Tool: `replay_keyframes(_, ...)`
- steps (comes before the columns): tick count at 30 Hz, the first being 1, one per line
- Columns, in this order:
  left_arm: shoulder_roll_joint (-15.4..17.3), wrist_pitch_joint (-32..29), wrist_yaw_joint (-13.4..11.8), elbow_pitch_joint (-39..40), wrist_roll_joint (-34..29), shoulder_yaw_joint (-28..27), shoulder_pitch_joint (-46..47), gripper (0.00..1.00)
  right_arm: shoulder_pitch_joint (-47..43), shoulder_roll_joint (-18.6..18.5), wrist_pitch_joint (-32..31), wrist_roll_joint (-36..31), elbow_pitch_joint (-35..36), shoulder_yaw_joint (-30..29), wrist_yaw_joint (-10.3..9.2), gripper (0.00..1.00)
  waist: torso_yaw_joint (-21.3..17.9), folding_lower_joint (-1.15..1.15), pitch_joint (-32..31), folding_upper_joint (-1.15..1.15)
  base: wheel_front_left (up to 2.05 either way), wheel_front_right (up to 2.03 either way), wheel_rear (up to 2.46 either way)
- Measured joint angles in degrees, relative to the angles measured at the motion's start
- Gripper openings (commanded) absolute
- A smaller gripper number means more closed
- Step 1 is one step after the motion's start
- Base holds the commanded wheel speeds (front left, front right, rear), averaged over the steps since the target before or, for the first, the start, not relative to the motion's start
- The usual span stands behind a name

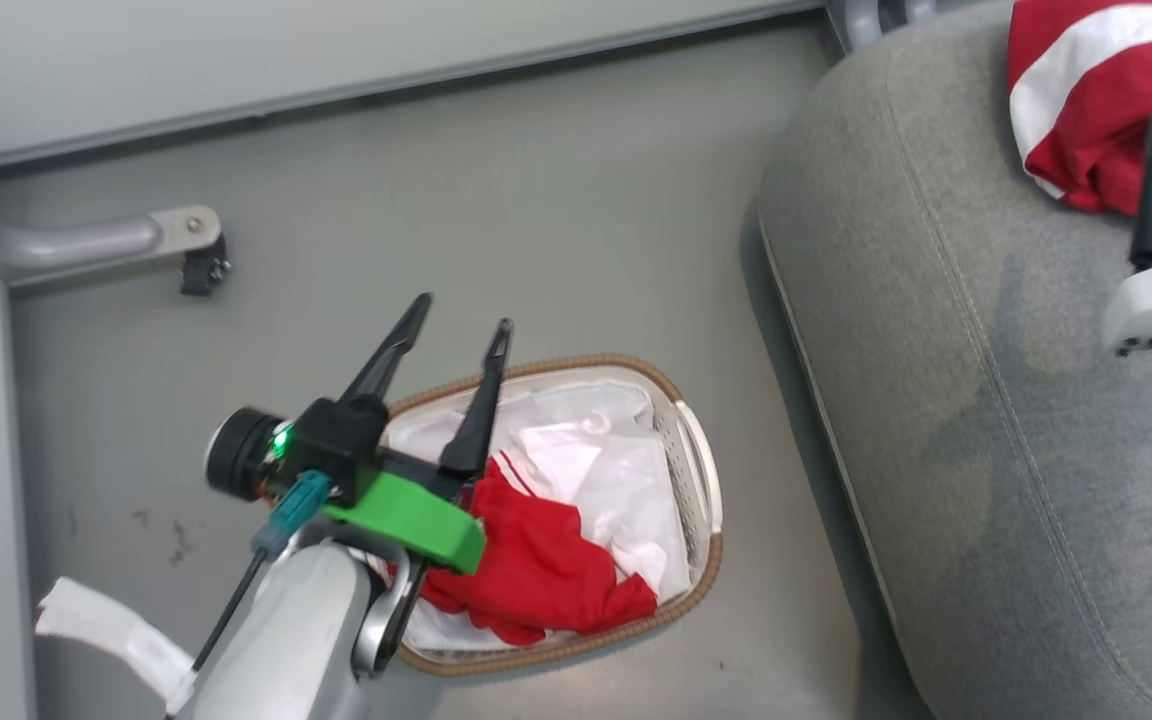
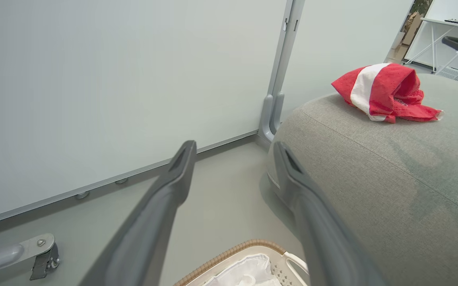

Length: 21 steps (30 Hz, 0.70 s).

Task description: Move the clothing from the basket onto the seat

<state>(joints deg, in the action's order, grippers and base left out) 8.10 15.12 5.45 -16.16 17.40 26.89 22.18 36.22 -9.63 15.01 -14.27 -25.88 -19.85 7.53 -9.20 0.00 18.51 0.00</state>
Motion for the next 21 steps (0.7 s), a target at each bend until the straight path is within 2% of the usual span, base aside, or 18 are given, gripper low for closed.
replay_keyframes(4,-1.2,0.0,-0.5,0.4,-0.6,-5.6,-4.7,1.0,-3.5,3.1,0.0,1.5,0.6,3.4,0.0,1.0,1.3,0.0,-3.7,0.0,0.0,0.0,0.0)
replay_keyframes(11,-3.6,0.0,-0.1,0.1,-1.4,-12.8,-11.2,1.0,-10.3,6.4,0.0,5.5,2.5,7.3,0.0,1.0,4.5,0.0,-8.7,0.0,0.0,0.0,0.0)
replay_keyframes(15,-4.2,0.0,0.4,-0.3,-2.0,-15.7,-14.6,1.0,-13.8,6.7,0.0,7.9,3.1,9.0,0.0,1.0,6.1,0.0,-10.9,0.0,0.0,0.0,0.0)
replay_keyframes(21,-5.0,0.0,1.1,-0.6,-2.8,-18.7,-18.3,1.0,-20.1,6.9,0.0,15.6,2.8,12.2,0.0,1.0,8.2,0.0,-14.1,0.0,0.0,0.0,0.0)
